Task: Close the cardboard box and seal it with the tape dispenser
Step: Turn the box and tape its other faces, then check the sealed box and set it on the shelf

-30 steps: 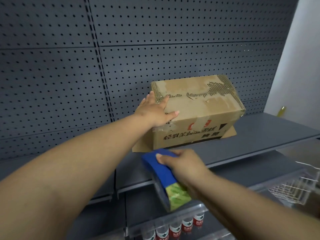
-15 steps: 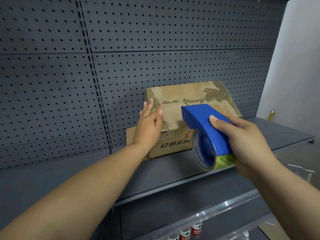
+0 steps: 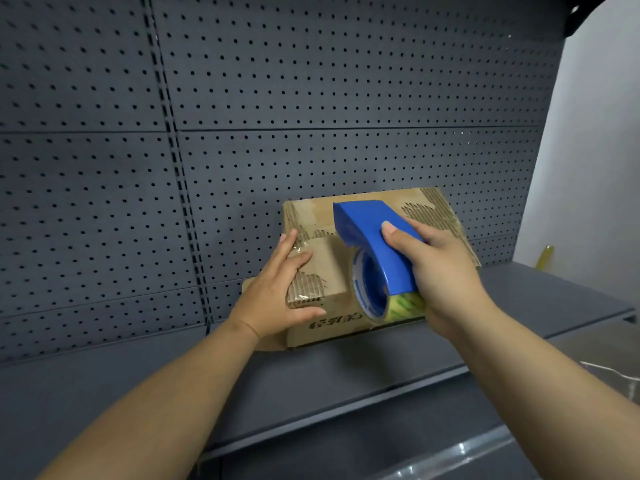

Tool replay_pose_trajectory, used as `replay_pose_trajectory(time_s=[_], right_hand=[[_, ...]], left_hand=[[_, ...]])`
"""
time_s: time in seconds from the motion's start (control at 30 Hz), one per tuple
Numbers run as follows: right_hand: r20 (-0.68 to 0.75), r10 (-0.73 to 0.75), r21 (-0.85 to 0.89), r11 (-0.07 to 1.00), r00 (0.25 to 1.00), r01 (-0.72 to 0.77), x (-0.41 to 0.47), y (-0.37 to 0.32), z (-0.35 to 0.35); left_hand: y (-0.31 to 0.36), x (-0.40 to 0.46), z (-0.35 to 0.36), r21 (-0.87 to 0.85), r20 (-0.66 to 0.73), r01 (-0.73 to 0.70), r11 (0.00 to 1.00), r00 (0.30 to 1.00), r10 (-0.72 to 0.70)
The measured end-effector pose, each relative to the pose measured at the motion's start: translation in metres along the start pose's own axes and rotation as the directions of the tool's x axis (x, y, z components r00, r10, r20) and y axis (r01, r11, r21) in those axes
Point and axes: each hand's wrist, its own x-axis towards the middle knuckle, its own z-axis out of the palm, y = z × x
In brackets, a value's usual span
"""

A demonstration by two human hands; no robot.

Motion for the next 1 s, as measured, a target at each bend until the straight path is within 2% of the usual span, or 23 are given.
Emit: replay_pose_trajectory(time_s=[0.17, 0.4, 0.6, 0.7, 0.83, 0.93, 1.0], right_hand=[[0.081, -0.029, -0.012, 0.999, 0.996, 0.03, 0.022, 0.007, -0.006], [0.202, -0.185, -0.112, 0.971, 0.962, 0.21, 0.054, 0.001, -0.029], [0.198, -0.312, -0.317, 0.877, 0.929, 0.361, 0.085, -0.006, -0.074], [0.152, -0.362, -0.446, 0.805, 0.92, 0.391, 0.106, -0.009, -0.11], [0.07, -0.38, -0.627, 0.702, 0.922, 0.338, 0.136, 0.002, -0.161], [0.002, -0.344, -0.711, 0.66, 0.939, 0.243, 0.156, 0.024, -0.196], [-0.023, -0.314, -0.797, 0.579, 0.949, 0.172, 0.165, 0.044, -0.216]], left_hand=[[-0.002, 0.004, 0.007, 0.085, -0.038, -0.029, 0.996, 0.999, 0.032], [0.001, 0.002, 0.001, 0.146, -0.009, -0.003, 0.989, 1.0, 0.005], [0.009, -0.001, -0.001, 0.19, 0.011, 0.049, 0.981, 0.999, -0.052], [0.012, -0.009, 0.001, 0.232, -0.01, 0.012, 0.973, 1.0, -0.01], [0.018, -0.023, 0.005, 0.333, -0.054, -0.076, 0.94, 0.993, 0.1], [0.02, -0.03, 0.009, 0.399, -0.08, -0.117, 0.909, 0.984, 0.162], [0.022, -0.034, 0.012, 0.439, -0.1, -0.143, 0.887, 0.973, 0.207]])
